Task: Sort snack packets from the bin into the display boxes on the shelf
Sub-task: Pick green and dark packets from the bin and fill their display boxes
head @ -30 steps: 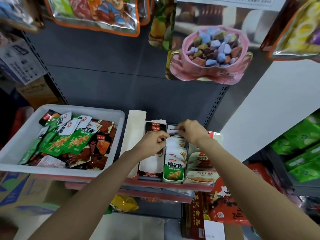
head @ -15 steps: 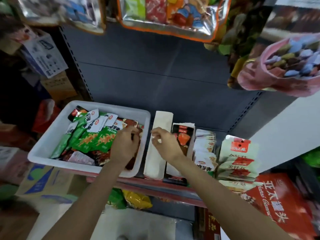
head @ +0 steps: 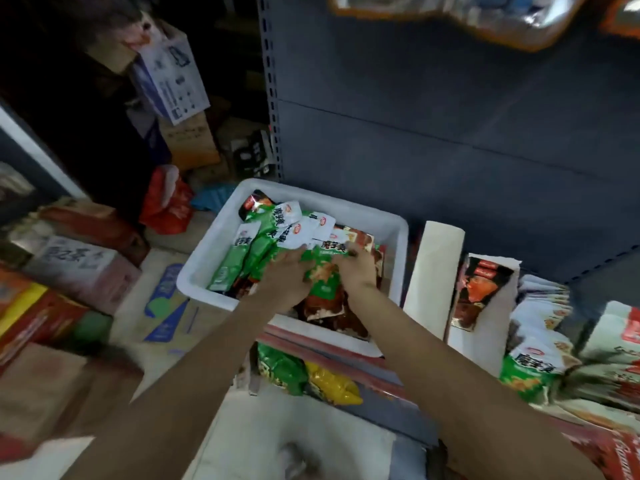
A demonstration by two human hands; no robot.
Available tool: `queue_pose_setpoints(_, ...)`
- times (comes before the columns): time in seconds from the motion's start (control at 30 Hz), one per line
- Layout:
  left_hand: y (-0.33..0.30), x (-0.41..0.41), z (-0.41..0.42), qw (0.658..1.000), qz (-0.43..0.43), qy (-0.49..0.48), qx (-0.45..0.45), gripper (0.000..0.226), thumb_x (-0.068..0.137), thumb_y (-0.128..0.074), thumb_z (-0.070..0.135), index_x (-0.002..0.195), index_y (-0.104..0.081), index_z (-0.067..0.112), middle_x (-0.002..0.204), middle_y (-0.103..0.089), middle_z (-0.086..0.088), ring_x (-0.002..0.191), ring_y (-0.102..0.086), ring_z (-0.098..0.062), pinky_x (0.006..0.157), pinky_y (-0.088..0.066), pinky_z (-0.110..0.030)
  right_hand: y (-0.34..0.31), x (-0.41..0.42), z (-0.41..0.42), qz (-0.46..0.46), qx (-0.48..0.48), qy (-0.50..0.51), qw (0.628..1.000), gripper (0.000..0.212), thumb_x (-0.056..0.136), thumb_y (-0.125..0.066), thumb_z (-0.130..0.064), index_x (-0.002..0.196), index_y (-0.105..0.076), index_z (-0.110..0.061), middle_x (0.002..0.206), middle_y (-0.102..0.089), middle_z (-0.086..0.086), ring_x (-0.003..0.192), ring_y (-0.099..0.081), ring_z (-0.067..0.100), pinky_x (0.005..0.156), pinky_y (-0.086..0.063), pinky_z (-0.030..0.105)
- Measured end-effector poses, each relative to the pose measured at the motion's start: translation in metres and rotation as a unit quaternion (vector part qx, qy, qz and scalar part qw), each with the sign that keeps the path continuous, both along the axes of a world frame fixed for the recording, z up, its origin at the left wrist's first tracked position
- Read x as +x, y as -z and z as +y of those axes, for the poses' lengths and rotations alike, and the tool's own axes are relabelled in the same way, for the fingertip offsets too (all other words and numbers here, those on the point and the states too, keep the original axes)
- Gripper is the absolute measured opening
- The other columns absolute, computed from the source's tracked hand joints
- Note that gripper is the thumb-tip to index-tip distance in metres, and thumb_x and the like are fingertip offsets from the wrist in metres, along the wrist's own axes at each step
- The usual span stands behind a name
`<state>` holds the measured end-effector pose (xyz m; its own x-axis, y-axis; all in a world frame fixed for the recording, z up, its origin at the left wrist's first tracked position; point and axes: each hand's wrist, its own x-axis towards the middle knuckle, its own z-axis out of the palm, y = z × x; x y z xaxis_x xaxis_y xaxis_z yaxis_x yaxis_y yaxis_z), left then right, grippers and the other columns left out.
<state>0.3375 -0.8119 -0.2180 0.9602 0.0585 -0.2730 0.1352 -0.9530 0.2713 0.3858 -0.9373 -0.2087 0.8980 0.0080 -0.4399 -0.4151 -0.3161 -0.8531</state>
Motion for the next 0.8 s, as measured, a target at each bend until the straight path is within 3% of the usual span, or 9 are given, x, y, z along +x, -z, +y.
queue_pose_setpoints(0.07, -0.003, -0.004, -0.001, 0.999, -0.004, -0.007, -0.034, 0.045, 0.095, -0.05, 0.028, 0.139, -0.044, 0.028, 0.158, -0.009, 0.005, 0.144, -0.01, -0.027, 0.118, -0.014, -0.046, -0.001, 0.003, -0.004, -0.028, -0.048, 0.037, 0.998, 0.043, 0.085, -0.065, -0.007, 0.126, -0.055, -0.008, 0.115, -0.064, 0.012, 0.096, -0.06, 0.021, 0.071, -0.044, 0.011)
queue_pose_setpoints(0.13, -0.008, -0.007, -0.002, 0.994, -0.033, -0.029, -0.103, 0.039, 0.094, -0.052, 0.023, 0.133, -0.053, 0.024, 0.157, -0.016, 0.005, 0.144, -0.013, -0.024, 0.118, -0.011, -0.042, -0.004, 0.003, -0.008, -0.029, -0.043, 0.055, 0.997, 0.044, 0.077, -0.069, -0.003, 0.118, -0.056, -0.01, 0.106, -0.066, 0.013, 0.098, -0.064, 0.03, 0.084, -0.053, 0.033)
queue_pose_setpoints(0.2, -0.014, -0.008, -0.006, 0.976, -0.088, -0.068, -0.186, 0.031, 0.094, -0.052, 0.015, 0.124, -0.06, 0.016, 0.15, -0.034, -0.001, 0.139, -0.028, -0.023, 0.113, -0.019, -0.03, -0.009, 0.006, -0.021, -0.012, -0.012, 0.041, 0.999, 0.047, 0.071, -0.069, 0.003, 0.112, -0.052, -0.012, 0.1, -0.066, 0.013, 0.093, -0.065, 0.032, 0.081, -0.055, 0.05)
queue_pose_setpoints(0.3, -0.034, -0.008, -0.026, 0.935, -0.123, -0.129, -0.307, 0.031, 0.095, -0.053, 0.015, 0.125, -0.051, 0.006, 0.128, -0.055, -0.006, 0.114, -0.056, -0.02, 0.087, -0.042, -0.021, -0.031, -0.002, -0.052, 0.008, 0.088, -0.013, 0.996, 0.038, 0.081, -0.056, 0.014, 0.107, -0.053, -0.014, 0.093, -0.065, 0.009, 0.083, -0.064, 0.022, 0.072, -0.058, 0.038)
queue_pose_setpoints(0.43, -0.052, 0.001, -0.068, 0.912, -0.104, -0.071, -0.391, 0.032, 0.092, -0.058, 0.011, 0.122, -0.049, 0.006, 0.109, -0.064, -0.01, 0.084, -0.064, -0.015, 0.064, -0.055, -0.021, -0.059, -0.009, -0.104, -0.026, 0.093, -0.07, 0.993, 0.021, 0.086, -0.054, 0.005, 0.086, -0.062, -0.014, 0.084, -0.063, 0.007, 0.071, -0.061, 0.015, 0.06, -0.054, 0.026)
queue_pose_setpoints(0.53, -0.057, 0.015, -0.109, 0.906, -0.132, -0.057, -0.398, 0.02, 0.09, -0.059, 0.009, 0.109, -0.054, 0.009, 0.092, -0.065, -0.003, 0.077, -0.063, -0.014, 0.065, -0.055, -0.029, -0.072, -0.006, -0.144, -0.059, 0.103, -0.023, 0.993, 0.019, 0.089, -0.056, 0.0, 0.078, -0.061, -0.015, 0.074, -0.065, 0.0, 0.06, -0.063, 0.007, 0.049, -0.051, 0.019)
queue_pose_setpoints(0.67, -0.063, 0.037, -0.171, 0.9, -0.147, -0.055, -0.407, 0.014, 0.088, -0.061, 0.005, 0.102, -0.061, 0.002, 0.088, -0.064, -0.005, 0.083, -0.061, -0.014, 0.076, -0.047, -0.023, -0.084, -0.006, -0.201, -0.122, 0.118, 0.019, 0.985, 0.018, 0.089, -0.059, 0.001, 0.075, -0.06, -0.011, 0.071, -0.06, 0.005, 0.058, -0.059, 0.008, 0.047, -0.05, 0.018)
queue_pose_setpoints(0.73, -0.067, 0.046, -0.202, 0.896, -0.157, -0.05, -0.413, 0.012, 0.088, -0.062, 0.006, 0.099, -0.063, 0.001, 0.089, -0.064, -0.005, 0.084, -0.058, -0.012, 0.077, -0.045, -0.021, -0.088, -0.004, -0.232, -0.144, 0.121, 0.045, 0.981, 0.017, 0.088, -0.059, 0.002, 0.076, -0.06, -0.01, 0.069, -0.06, 0.003, 0.058, -0.059, 0.004, 0.052, -0.05, 0.018)
queue_pose_setpoints(0.8, -0.07, 0.055, -0.23, 0.884, -0.177, -0.06, -0.429, 0.012, 0.089, -0.058, 0.003, 0.099, -0.064, 0.002, 0.092, -0.065, -0.005, 0.084, -0.057, -0.011, 0.079, -0.043, -0.019, -0.091, 0.001, -0.264, -0.162, 0.132, 0.082, 0.974, 0.014, 0.088, -0.061, 0.0, 0.078, -0.06, -0.009, 0.074, -0.061, 0.005, 0.069, -0.06, 0.01, 0.061, -0.053, 0.024)
